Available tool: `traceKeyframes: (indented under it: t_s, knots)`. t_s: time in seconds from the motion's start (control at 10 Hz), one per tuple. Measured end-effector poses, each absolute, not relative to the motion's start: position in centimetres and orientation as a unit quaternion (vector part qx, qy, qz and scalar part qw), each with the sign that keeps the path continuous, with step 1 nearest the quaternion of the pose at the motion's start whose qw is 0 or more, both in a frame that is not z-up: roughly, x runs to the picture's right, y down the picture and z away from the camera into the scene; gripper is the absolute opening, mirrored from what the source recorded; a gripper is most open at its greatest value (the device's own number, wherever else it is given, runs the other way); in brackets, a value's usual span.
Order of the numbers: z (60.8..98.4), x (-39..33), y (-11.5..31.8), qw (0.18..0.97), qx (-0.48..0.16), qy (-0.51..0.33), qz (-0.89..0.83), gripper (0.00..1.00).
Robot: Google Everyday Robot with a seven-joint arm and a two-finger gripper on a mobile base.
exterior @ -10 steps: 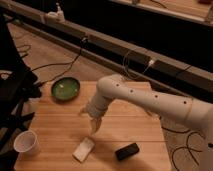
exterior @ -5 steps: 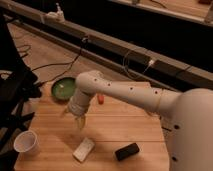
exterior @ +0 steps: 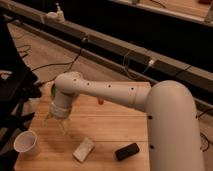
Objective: Place the ceramic cup in the ceramic bowl
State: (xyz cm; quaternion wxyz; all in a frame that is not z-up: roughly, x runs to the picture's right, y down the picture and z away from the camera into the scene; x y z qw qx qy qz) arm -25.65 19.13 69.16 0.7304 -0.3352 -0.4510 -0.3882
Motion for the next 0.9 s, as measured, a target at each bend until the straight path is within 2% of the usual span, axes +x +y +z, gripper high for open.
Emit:
traceKeyframes:
  t_s: [0.1,0.9]
  knots:
    - [68.2,-26.8,19.7,0.720,-0.332,-0.454,-0.405,0.70]
    - [68.4,-25.6,19.1,0.725,-0.319,-0.468,-0.391,0.70]
